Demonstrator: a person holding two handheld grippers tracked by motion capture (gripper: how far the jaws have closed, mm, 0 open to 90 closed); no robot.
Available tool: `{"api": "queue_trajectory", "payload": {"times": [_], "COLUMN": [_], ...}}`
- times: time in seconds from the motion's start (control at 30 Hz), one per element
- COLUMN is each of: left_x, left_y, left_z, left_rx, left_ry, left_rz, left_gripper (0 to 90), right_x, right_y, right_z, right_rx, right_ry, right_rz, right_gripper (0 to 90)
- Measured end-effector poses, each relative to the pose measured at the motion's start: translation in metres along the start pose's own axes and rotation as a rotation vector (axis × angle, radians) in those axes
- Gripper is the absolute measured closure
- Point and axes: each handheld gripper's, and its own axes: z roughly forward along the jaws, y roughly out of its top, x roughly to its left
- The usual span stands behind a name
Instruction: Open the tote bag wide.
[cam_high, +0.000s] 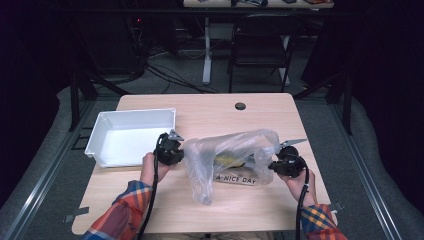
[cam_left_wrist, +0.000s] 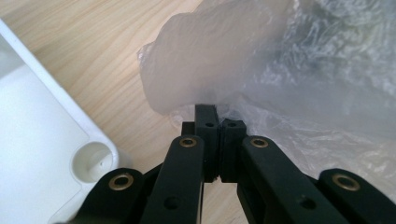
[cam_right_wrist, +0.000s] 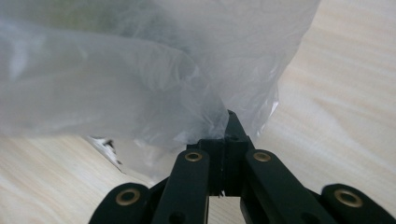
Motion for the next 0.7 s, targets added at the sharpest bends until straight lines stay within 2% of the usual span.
{"api": "queue_trajectory", "payload": {"times": [0.03,0.07,0.1,0.23,0.43,0.47,0.5,0.53,0.57,0.6,0.63,0.67,0.7], "left_x": [0.0,0.0,0.0,-0.003,-0.005,-0.006,-0.006,-0.005,-0.005,-0.005,-0.005,-0.005,-0.005], "left_y": [0.0,0.0,-0.001,-0.001,-0.002,-0.002,-0.002,-0.002,-0.002,-0.003,-0.003,-0.002,-0.002], "left_z": [0.001,0.001,0.002,0.007,0.011,0.012,0.012,0.014,0.014,0.015,0.015,0.016,0.016], "left_rx": [0.003,0.003,0.008,0.043,0.074,0.09,0.09,0.097,0.097,0.1,0.1,0.103,0.103], "left_ry": [0.003,0.003,0.002,0.021,0.007,0.016,0.016,0.009,0.009,0.006,0.003,-0.003,-0.003], "left_rz": [0.005,0.005,0.003,0.019,0.035,0.045,0.045,0.043,0.043,0.043,0.041,0.043,0.043], "left_gripper": [89.6,89.6,89.6,89.6,89.5,89.5,89.5,89.5,89.4,89.4,89.4,89.4,89.4], "right_x": [-0.001,-0.003,-0.002,-0.004,-0.004,-0.003,-0.003,-0.002,-0.002,-0.004,0.006,0.01,0.01], "right_y": [-0.001,-0.001,-0.002,-0.002,-0.004,-0.003,-0.003,-0.002,-0.002,0.0,0.004,0.006,0.006], "right_z": [0.003,0.004,0.009,0.014,0.013,0.012,0.012,0.005,0.005,-0.001,-0.011,-0.014,-0.014], "right_rx": [0.014,0.052,0.036,0.062,0.106,0.106,0.106,0.081,0.081,0.094,0.015,-0.012,-0.012], "right_ry": [-0.005,-0.01,-0.013,-0.013,-0.004,-0.01,-0.01,-0.006,-0.006,0.022,0.03,0.027,0.027], "right_rz": [-0.007,-0.028,-0.002,-0.011,-0.019,-0.032,-0.032,-0.027,-0.027,-0.072,-0.085,-0.104,-0.104], "right_gripper": [90.0,90.0,90.0,90.0,89.4,80.9,80.9,60.7,60.7,57.4,49.7,48.4,48.4]}}
